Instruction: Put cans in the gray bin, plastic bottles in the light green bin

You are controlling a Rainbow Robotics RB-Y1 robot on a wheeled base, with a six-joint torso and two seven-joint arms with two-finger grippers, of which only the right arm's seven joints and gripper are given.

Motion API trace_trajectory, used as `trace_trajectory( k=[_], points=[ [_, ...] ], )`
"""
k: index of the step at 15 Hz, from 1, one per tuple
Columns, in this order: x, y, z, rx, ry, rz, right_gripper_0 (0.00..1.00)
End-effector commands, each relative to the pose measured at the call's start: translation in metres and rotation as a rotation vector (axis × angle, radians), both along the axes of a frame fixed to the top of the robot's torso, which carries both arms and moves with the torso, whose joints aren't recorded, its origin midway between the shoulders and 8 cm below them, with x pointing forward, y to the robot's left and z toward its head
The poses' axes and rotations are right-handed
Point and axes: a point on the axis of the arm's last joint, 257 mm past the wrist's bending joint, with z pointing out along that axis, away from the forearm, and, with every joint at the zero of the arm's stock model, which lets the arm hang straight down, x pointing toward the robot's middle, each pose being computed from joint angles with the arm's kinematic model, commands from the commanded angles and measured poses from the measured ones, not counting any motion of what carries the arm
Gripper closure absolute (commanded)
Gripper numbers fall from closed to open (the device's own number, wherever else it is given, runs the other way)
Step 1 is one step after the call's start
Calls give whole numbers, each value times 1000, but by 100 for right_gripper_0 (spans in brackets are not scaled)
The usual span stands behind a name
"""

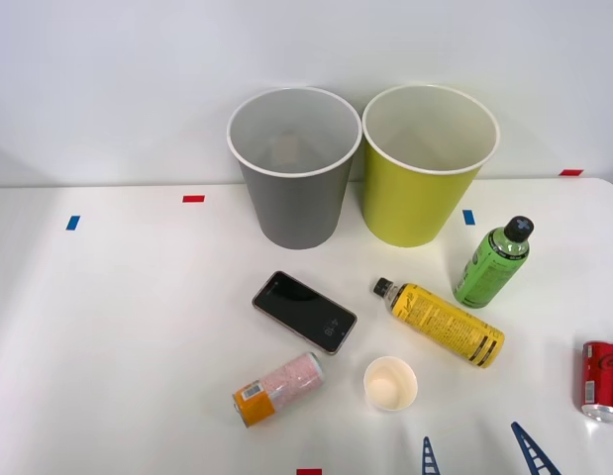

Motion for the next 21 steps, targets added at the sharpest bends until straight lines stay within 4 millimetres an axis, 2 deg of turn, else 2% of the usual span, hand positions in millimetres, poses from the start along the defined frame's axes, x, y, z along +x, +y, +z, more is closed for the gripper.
trace_trajectory(
  k=[1,21],
  points=[
    [0,0,0,0,0,0,0],
    [0,0,0,0,0,0,0]
  ],
)
